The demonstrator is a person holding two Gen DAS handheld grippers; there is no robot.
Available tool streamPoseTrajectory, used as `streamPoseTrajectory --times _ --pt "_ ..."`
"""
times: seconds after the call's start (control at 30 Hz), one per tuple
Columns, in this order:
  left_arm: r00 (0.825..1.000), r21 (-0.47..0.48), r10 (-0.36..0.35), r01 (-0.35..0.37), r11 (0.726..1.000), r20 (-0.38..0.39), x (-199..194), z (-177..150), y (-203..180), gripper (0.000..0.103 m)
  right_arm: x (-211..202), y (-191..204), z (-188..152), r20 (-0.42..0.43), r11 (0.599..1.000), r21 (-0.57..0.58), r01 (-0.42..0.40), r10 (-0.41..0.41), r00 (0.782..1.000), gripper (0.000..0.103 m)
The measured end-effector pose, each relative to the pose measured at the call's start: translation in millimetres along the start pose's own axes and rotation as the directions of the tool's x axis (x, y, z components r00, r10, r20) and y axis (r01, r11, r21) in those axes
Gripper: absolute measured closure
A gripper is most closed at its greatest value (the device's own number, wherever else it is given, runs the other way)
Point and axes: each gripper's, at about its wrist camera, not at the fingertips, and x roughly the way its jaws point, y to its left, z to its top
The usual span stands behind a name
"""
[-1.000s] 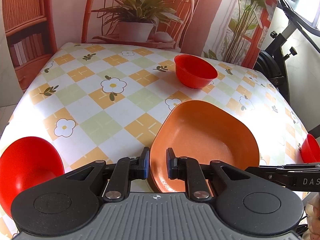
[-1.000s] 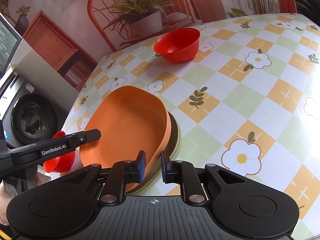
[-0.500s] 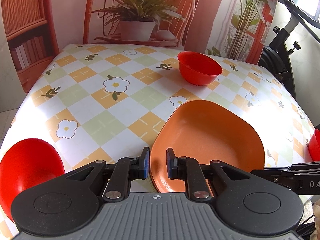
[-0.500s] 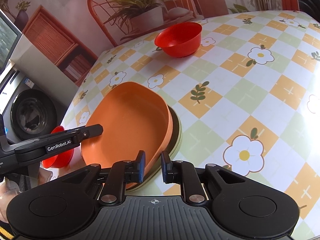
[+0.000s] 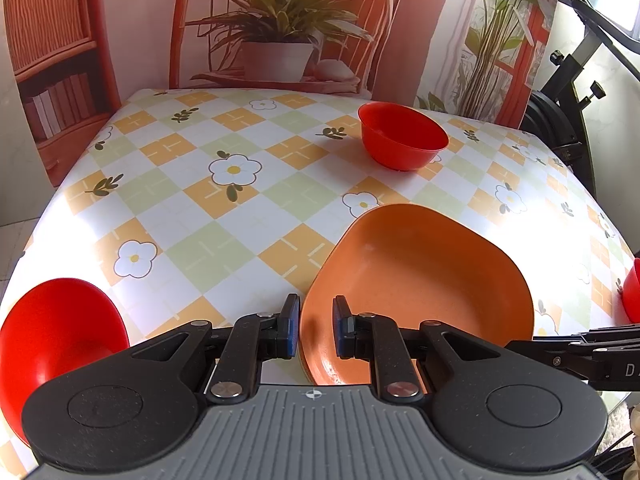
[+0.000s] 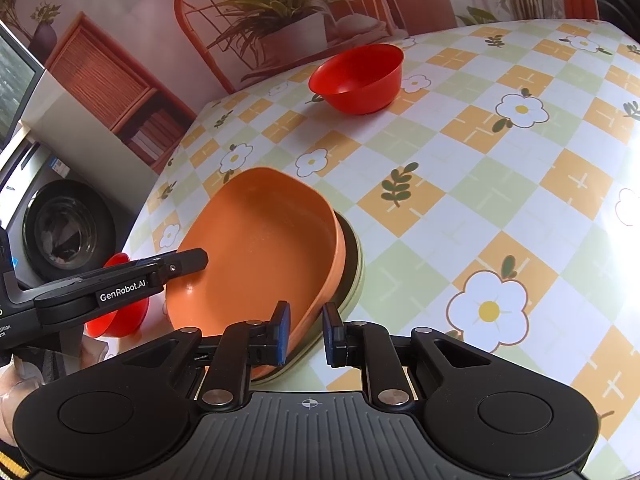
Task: Organize plates and bowls
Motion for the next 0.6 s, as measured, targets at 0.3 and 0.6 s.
streamPoseTrajectory --times 0.3,0.6 --pt "1.0 -0.003 -0.001 0.001 1.0 0.0 0.6 0.4 1.9 0.085 -0.3 -1.7 -0.4 0.003 1.0 0.008 0.006 -0.006 1.0 0.086" --pt "1.0 -0.009 -0.002 0.002 1.0 -0.004 1.5 0.2 3.8 0.085 -9.8 -7.4 4.1 0.052 1.0 0.028 0.013 -0.014 0.999 0.085"
